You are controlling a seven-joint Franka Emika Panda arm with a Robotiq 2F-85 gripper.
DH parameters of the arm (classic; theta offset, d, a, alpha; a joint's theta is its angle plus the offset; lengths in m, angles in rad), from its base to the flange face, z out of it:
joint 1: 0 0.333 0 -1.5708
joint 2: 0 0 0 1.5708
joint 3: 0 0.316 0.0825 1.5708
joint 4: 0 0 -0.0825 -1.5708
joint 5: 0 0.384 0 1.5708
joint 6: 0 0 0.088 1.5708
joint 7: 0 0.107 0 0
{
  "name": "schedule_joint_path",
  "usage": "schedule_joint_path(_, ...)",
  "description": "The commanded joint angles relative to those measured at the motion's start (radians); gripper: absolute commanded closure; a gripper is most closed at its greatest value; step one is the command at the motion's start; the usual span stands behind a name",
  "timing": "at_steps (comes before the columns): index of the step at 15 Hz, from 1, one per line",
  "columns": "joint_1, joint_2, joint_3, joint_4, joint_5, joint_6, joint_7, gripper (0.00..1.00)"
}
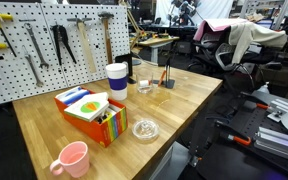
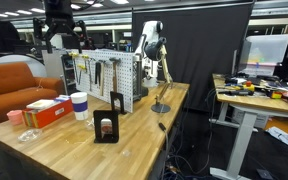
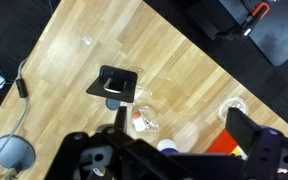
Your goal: Pour the water in the pink cup into the white and blue cup
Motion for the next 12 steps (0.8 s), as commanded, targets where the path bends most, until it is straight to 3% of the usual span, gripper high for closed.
schedule_joint_path(1, 0.005, -0.007, -0.003, -0.020, -0.045, 0.086, -0.017, 0.00)
schedule_joint_path(7, 0.013, -0.006, -0.013, -0.039, -0.062, 0.166, -0.083, 0.00)
schedule_joint_path(12, 0.022, -0.001, -0.023, -0.043, -0.058, 0.195, -0.245, 0.00)
